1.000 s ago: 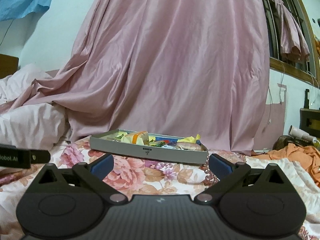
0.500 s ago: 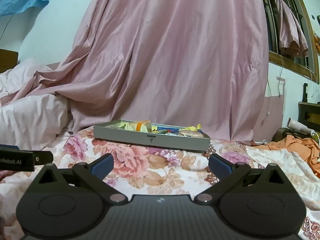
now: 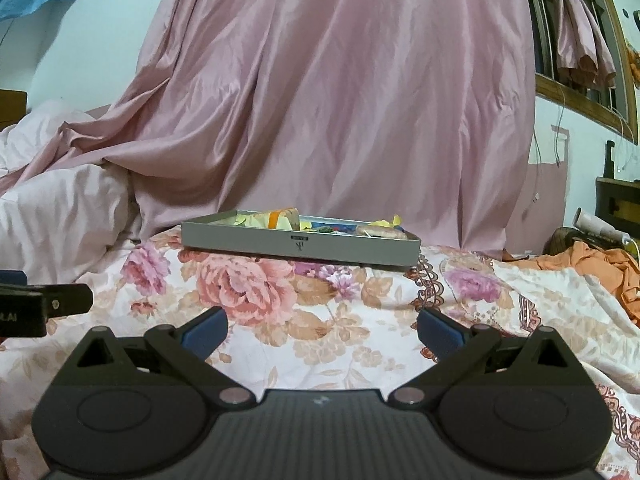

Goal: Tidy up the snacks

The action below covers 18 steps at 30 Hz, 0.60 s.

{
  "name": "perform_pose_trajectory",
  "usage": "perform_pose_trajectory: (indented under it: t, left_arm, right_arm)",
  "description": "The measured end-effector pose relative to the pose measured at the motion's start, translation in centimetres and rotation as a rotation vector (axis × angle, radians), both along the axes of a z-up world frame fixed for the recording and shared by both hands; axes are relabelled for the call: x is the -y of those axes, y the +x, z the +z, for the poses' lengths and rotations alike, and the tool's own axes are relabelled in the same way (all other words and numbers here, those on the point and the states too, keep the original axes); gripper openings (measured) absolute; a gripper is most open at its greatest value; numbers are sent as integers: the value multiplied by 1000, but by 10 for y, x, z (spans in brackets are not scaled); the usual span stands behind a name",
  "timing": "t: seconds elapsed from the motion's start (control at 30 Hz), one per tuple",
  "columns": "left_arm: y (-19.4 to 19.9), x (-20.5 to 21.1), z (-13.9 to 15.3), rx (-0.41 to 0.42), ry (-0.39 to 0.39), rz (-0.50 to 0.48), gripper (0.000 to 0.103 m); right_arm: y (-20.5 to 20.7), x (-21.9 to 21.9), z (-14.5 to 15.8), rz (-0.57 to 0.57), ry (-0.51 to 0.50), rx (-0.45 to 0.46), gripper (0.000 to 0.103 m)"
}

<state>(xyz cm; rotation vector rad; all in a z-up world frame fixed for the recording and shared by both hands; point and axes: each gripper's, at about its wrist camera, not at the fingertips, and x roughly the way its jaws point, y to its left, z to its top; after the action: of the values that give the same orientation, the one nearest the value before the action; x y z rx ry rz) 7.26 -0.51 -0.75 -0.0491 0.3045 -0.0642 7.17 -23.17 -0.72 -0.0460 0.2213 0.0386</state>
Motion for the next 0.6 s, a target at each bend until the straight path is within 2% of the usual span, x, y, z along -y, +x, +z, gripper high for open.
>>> perform_pose_trajectory:
  t: [0.6]
  left_arm:
    - [-2, 1, 2, 5, 13, -6, 102]
  right_arm:
    - [0, -3, 0, 12, -5, -1, 103]
